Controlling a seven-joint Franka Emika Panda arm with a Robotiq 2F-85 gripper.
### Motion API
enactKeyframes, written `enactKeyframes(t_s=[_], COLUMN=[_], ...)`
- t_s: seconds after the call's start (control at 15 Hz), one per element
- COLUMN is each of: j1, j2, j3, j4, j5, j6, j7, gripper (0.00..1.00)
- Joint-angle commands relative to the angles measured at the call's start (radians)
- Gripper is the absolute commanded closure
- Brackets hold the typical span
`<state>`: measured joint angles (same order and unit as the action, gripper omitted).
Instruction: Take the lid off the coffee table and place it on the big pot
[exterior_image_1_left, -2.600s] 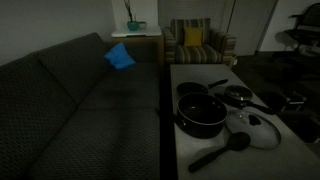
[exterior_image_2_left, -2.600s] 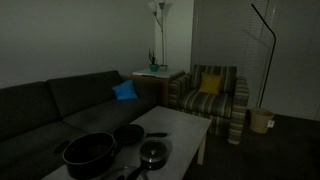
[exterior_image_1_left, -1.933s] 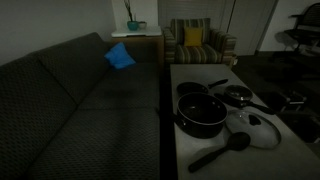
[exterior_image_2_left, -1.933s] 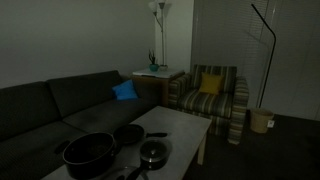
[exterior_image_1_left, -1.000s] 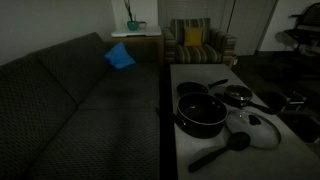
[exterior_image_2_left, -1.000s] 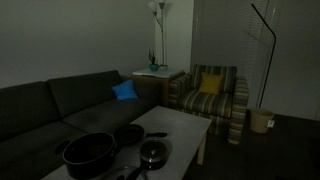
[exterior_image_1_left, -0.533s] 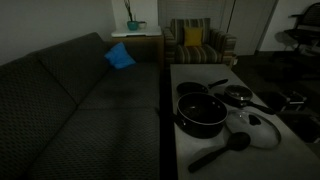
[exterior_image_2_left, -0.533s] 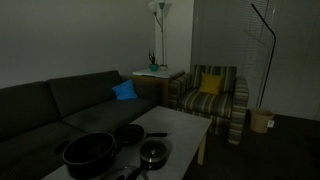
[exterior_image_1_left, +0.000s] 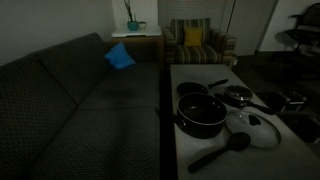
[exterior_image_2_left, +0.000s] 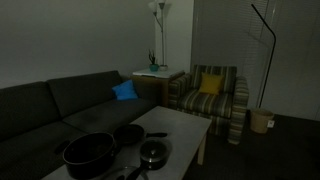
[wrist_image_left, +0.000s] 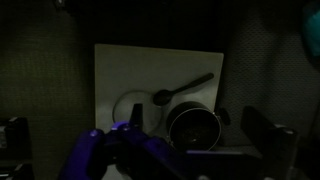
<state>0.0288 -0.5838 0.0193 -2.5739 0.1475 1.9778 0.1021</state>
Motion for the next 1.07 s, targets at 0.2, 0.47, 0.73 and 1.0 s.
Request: enactKeyframes(t_s=[0.2,0.47,0.73,1.0], j1=[-0.030,-0.044,-0.085,-0.115], j2=[0.015,0.085,0.193,0.306], j3=[0.079,0.103,0.107,0.091], j4=[-0.037,-0.072,-0.090,-0.075], j5=[-0.108,-0.190,-0.256,-0.281], j6=[0.202,0.378,0.525,0.602], j7=[0.085,0.166,0.237,0.274], gripper=[0.00,0.00,0.00,0.00])
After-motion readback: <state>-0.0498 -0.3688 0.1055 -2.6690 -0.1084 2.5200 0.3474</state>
